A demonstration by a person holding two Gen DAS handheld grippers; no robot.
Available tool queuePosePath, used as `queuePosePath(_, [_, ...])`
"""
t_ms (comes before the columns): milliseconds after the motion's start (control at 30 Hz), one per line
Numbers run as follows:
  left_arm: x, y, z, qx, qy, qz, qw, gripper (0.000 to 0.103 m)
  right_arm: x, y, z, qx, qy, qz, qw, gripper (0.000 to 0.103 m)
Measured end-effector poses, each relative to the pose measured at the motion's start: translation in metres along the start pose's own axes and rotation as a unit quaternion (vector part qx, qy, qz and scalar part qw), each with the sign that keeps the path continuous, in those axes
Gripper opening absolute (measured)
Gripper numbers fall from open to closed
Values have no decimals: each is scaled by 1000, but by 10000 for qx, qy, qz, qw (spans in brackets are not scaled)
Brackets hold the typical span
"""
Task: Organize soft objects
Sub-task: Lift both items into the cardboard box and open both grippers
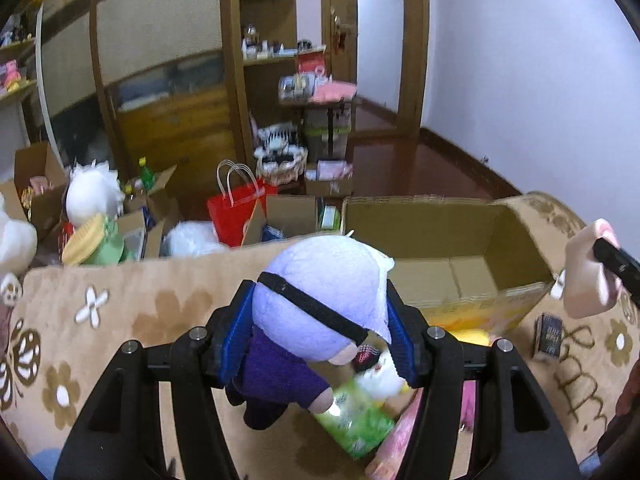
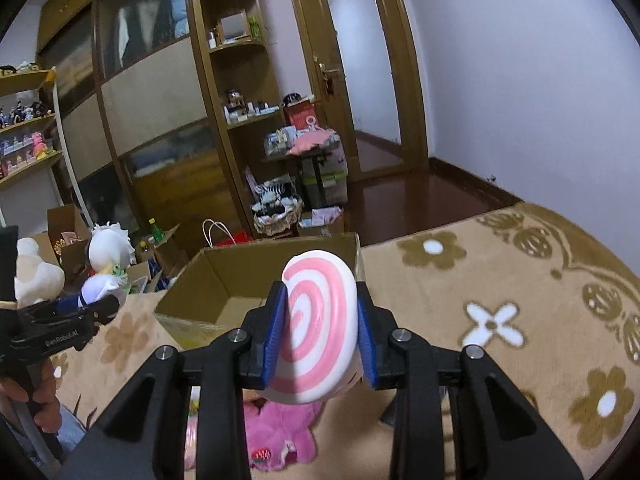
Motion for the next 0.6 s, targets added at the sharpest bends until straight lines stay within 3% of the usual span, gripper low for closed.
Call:
queuePosePath(200, [1,-33,18,-153,73,462,9988,59,-12,-24,-3,131,-61,137,9998,34])
queuePosePath(600, [-42,-52,48,-442,309,457,9975,60,-53,-39,-2,213,-221,225,9993,34])
Point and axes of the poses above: each gripper's, at about its wrist camera, not at the fingertips, and x roughly against the way its jaws point, z to its right, y to its underside, the point moved 4 cm from there along -x, roughly the way its jaws point, and after that the axes turned 14 degrees about x, right-handed, at the moved point
